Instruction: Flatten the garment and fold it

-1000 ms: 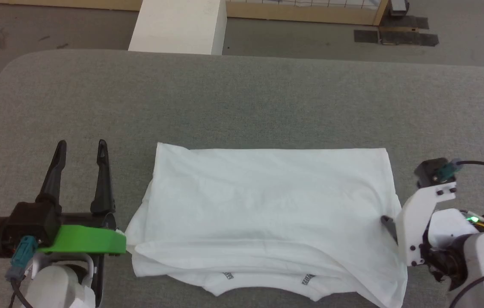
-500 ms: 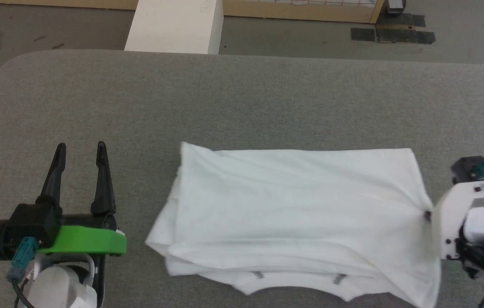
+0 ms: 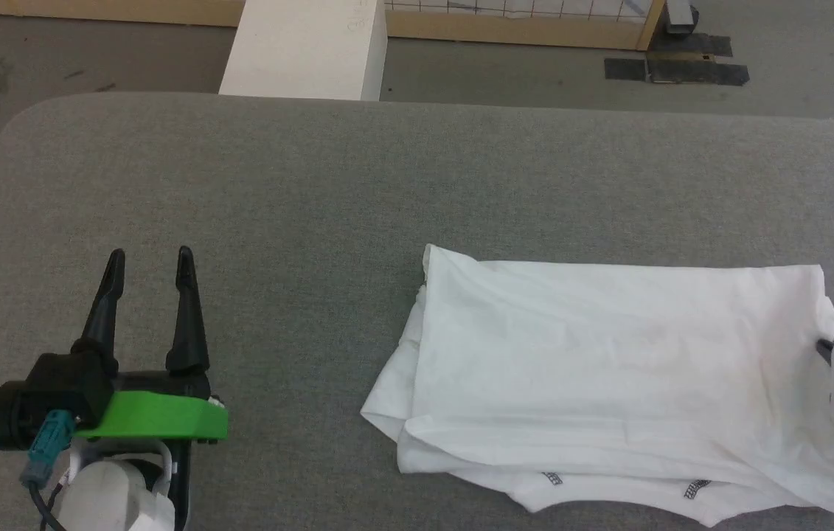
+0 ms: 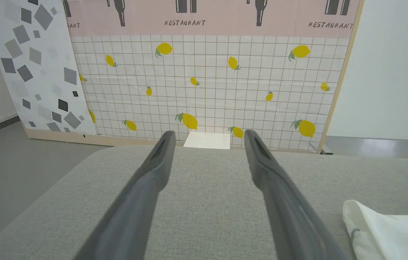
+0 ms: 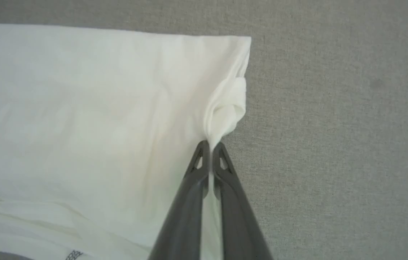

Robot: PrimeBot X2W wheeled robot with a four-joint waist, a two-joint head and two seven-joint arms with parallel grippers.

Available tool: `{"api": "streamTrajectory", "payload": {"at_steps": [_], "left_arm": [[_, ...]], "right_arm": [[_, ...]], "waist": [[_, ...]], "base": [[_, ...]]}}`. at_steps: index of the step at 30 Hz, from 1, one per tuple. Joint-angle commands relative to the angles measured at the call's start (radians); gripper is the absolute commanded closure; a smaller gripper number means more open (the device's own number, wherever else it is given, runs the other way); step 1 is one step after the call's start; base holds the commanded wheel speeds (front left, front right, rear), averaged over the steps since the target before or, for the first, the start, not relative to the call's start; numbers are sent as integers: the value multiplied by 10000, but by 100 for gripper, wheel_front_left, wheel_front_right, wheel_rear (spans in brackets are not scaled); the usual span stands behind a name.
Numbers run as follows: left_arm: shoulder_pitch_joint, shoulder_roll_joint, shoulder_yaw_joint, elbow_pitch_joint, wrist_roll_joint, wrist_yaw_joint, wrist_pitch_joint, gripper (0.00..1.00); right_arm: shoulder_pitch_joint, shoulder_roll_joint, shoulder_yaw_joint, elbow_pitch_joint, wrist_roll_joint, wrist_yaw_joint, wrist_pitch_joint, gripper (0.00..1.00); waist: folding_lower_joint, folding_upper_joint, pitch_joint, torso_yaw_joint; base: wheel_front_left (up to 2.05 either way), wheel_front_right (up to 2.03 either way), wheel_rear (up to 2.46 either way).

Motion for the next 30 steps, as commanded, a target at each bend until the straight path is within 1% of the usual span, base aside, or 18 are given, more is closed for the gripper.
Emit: {"api": "streamTrajectory", "payload": {"at_steps": [1,4,7,10,12,14,15,20,24,30], "left_arm": [[43,-91,45,-10,63,-83,-47,0],[132,-213,128,-92,80,-150,-47,0],[200,-303,184,-110,118,-233,-47,0],[214,-376,222,-90,149,-308,-47,0],[203,-414,229,-64,180,-364,-47,0],[172,-461,203,-34,202,-427,-47,0],[132,-507,179,2,221,-488,-47,0],[120,-643,165,124,252,-585,-47,0],[102,-781,182,176,216,-631,-47,0],[47,-931,202,296,188,-741,-47,0]], "right_arm": [[237,-51,214,-527,371,-17,270,100],[517,-71,570,-1763,1032,-17,909,100],[578,56,1018,-2643,1343,-17,1156,100],[421,309,1658,-2941,1511,-17,1189,100],[201,624,2113,-2889,1671,-17,1087,100],[-62,878,2579,-2686,1696,-17,916,100],[-356,1225,2951,-2366,1755,-17,605,100],[-1105,1932,3886,-1153,1773,-17,-88,100],[-1679,2319,4454,-211,1753,-17,-436,100],[-2387,2738,4923,1282,1652,-17,-1183,100]], "waist": [[0,-1,-93,20],[0,-1,-172,66],[0,-1,-201,127],[0,-1,-218,207],[0,-1,-233,300],[0,-1,-232,444],[0,-1,-230,590],[0,-1,-165,994],[0,-1,-31,1355],[0,-1,176,1845]], "base": [[0,0,0],[0,0,0],[0,0,0],[0,0,0],[0,0,0],[0,0,0],[0,0,0],[0,0,0],[0,0,0],[0,0,0]]}}
